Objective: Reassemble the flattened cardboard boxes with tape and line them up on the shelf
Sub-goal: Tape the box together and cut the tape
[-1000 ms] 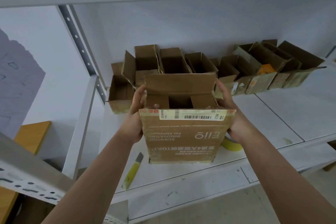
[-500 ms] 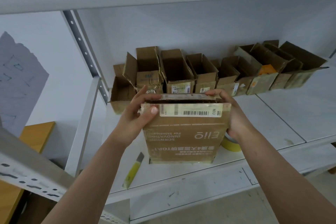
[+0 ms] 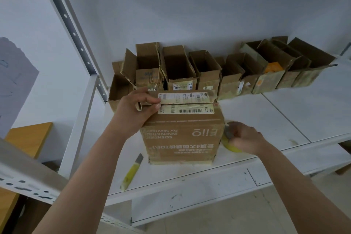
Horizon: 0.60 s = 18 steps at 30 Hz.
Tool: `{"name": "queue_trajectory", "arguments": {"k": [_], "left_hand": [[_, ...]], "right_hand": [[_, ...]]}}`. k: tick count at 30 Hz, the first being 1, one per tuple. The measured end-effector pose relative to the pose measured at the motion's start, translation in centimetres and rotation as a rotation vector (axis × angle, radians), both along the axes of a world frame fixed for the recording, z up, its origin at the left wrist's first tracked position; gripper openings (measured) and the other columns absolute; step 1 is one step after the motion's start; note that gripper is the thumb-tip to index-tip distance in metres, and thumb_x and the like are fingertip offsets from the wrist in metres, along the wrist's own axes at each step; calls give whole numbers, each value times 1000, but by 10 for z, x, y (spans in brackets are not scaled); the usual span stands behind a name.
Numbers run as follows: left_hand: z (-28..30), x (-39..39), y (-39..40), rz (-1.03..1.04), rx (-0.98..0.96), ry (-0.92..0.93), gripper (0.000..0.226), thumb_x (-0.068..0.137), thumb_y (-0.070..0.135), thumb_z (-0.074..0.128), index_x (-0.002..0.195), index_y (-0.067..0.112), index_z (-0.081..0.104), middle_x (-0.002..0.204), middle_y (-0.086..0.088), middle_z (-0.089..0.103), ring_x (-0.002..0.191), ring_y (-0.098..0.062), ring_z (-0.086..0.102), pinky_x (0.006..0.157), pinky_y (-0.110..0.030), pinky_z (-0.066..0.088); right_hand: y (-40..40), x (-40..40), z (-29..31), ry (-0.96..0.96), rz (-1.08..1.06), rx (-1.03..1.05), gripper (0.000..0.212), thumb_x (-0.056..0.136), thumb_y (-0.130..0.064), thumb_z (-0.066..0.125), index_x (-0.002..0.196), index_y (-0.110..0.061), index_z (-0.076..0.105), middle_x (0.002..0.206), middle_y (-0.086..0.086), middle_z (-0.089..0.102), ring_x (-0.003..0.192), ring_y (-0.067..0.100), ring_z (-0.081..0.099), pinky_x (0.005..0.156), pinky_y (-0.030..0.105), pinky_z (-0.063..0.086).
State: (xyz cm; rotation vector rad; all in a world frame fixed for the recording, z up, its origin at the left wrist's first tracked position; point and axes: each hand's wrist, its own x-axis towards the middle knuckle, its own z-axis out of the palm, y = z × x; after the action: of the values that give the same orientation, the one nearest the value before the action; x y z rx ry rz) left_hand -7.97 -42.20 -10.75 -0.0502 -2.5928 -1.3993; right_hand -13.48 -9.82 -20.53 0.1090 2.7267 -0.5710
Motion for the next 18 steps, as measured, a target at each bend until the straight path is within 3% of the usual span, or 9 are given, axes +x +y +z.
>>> {"name": "queue_trajectory", "arguments": {"k": [3, 5, 7, 9, 11, 13, 16, 18], "left_hand": [[0, 2, 4, 19, -5, 17, 16, 87, 23, 71, 92, 38, 70, 129, 20, 46, 133, -8, 40, 99, -22, 35], [0, 4, 5, 32, -18, 26, 18, 88, 21, 70, 92, 39, 69, 127, 21, 46, 133, -8, 40, 91, -11, 33], [0, 5, 6, 31, -39, 36, 19, 89, 20, 68, 96, 38, 70, 132, 17, 49, 136, -9, 39, 89, -7, 31], [-1, 6, 8, 26, -59, 47, 19, 91, 18, 66, 102, 32, 71, 141, 6, 51, 140, -13, 36, 99, -15, 33], [-3, 7, 10, 19, -79, 72, 19, 93, 17, 63, 106, 29, 70, 141, 6, 52, 141, -12, 35, 103, -18, 33], [-5, 8, 12, 11, -93, 91, 18, 95, 18, 60, 106, 30, 67, 135, 14, 53, 133, -3, 39, 92, -4, 35], [-9, 7, 12, 18, -98, 84, 15, 96, 21, 58, 107, 27, 65, 136, 13, 54, 123, 1, 43, 80, -1, 37], [-10, 5, 12, 31, -90, 68, 15, 96, 22, 57, 107, 30, 65, 132, 15, 54, 119, 0, 48, 77, -2, 38]], "right_hand": [[1, 9, -13, -66, 202, 278, 33, 84, -36, 54, 116, -28, 57, 124, 1, 55, 126, 25, 44, 102, 38, 29], [1, 14, -17, 22, 239, 422, 38, 87, -25, 51, 124, -27, 57, 126, 0, 56, 125, 21, 47, 106, 36, 25], [4, 15, -11, 128, 161, 422, 33, 90, -25, 49, 120, -32, 61, 106, -5, 63, 111, 16, 57, 106, 34, 24], [8, 9, 7, 225, 95, 354, 30, 91, -26, 51, 118, -31, 63, 95, -4, 61, 105, 18, 60, 103, 34, 28], [12, 1, 36, 326, 24, 111, 31, 92, -21, 57, 122, -22, 62, 108, 4, 64, 109, 27, 59, 99, 36, 36], [10, -1, 77, 396, -23, -338, 30, 92, -17, 64, 122, -17, 63, 113, 5, 67, 109, 28, 61, 91, 36, 46], [-6, 9, 142, 495, 115, -775, 9, 88, -31, 69, 97, -31, 70, 87, -14, 73, 88, 9, 67, 71, 25, 50], [-26, 18, 172, 487, 256, -923, 14, 81, -43, 70, 86, -31, 75, 79, -12, 73, 74, 4, 67, 62, 22, 54]]}}
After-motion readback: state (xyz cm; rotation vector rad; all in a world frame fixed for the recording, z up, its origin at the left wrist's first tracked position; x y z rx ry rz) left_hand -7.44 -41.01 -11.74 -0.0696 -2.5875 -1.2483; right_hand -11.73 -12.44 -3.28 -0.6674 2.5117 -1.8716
